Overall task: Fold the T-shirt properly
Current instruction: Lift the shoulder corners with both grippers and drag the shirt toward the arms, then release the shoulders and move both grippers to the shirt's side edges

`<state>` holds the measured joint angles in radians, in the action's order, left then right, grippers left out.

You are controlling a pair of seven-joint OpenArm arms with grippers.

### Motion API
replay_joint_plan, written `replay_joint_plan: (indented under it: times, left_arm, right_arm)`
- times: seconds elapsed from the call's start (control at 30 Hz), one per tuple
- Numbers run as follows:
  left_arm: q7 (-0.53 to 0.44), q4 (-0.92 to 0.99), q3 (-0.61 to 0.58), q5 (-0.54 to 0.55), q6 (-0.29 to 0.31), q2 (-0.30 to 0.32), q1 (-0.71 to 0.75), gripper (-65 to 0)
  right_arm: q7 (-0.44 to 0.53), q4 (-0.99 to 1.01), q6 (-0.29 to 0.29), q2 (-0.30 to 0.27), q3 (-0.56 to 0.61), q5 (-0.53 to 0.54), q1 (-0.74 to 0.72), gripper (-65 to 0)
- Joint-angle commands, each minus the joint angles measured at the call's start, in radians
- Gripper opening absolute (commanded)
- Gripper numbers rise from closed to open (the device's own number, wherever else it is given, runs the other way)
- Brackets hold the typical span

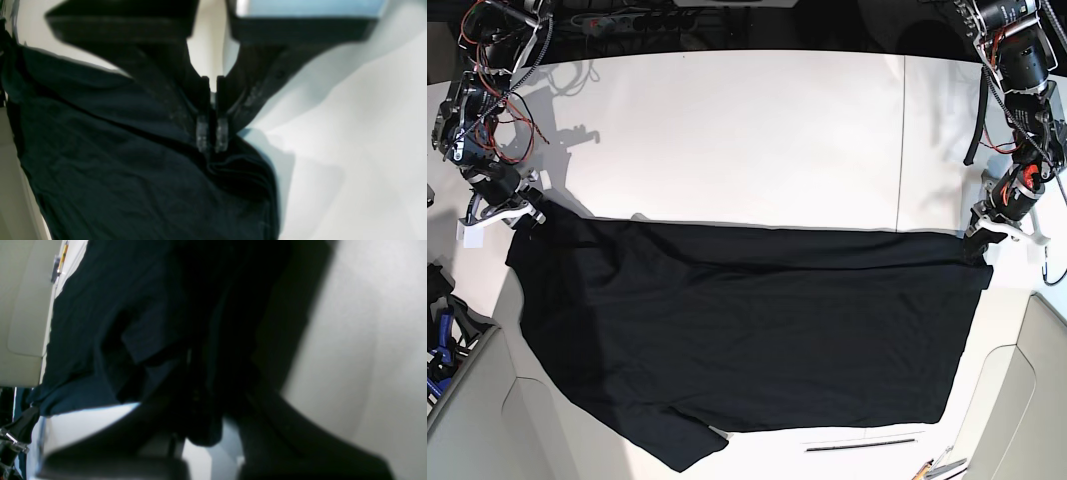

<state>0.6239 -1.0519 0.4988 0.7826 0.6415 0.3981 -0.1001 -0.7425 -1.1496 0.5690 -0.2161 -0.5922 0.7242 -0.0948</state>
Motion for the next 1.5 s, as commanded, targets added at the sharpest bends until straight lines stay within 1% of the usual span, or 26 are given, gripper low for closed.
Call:
replay_joint_plan:
  times: [0.0,0.03,0.17,0.3,0.43,0.53,0.67,0.83,1.0,1.1,1.3,1.47]
  left_arm:
    - [-0.004,-0.028,0.005,0.021,0.043,0.026,-0.019,-65.0]
    - [0.015,-0.04,0.005,0.021,0.057,0.031,-0.018,-65.0]
    - [0.077,-0.145,0.005,0.039,0.057,0.055,0.017,-65.0]
    - [0.129,-0.27,0.006,0.071,0.057,0.072,0.107,-65.0]
    - [0.129,-0.332,0.046,0.081,0.057,0.073,0.183,-65.0]
    - [0.147,-0.379,0.094,0.121,0.057,0.073,0.251,-65.0]
    - [0.206,-0.454,0.144,0.197,0.057,0.072,0.348,-65.0]
    - [0.211,-0.517,0.164,0.224,0.057,0.064,0.453,-65.0]
    - [0.211,-0.535,0.164,0.254,0.057,0.064,0.552,-65.0]
    - [0.211,-0.535,0.164,0.276,0.057,0.06,0.592,-65.0]
    - [0.219,-0.539,0.164,0.284,0.057,0.015,0.65,-65.0]
    - [0.218,-0.539,0.164,0.285,0.057,-0.011,0.682,-65.0]
  right_arm:
    - [-0.003,-0.032,0.018,-0.017,-0.001,0.027,-0.018,-65.0]
    - [-0.026,-0.047,0.018,-0.017,-0.002,0.031,-0.018,-65.0]
    - [-0.122,-0.133,0.018,-0.025,-0.01,0.045,0.01,-65.0]
    - [-0.126,-0.224,0.018,-0.057,-0.011,0.067,0.081,-65.0]
    - [-0.132,-0.299,0.018,-0.085,-0.011,0.069,0.142,-65.0]
    - [-0.158,-0.345,0.018,-0.103,-0.011,0.072,0.19,-65.0]
    - [-0.202,-0.389,0.018,-0.127,-0.012,0.137,0.262,-65.0]
    - [-0.205,-0.427,0.018,-0.133,-0.026,0.156,0.344,-65.0]
    - [-0.211,-0.456,0.018,-0.133,-0.061,0.16,0.423,-65.0]
    - [-0.228,-0.459,0.019,-0.133,-0.092,0.193,0.457,-65.0]
    - [-0.238,-0.459,0.023,-0.133,-0.162,0.204,0.514,-65.0]
    - [-0.241,-0.459,0.022,-0.133,-0.174,0.203,0.539,-65.0]
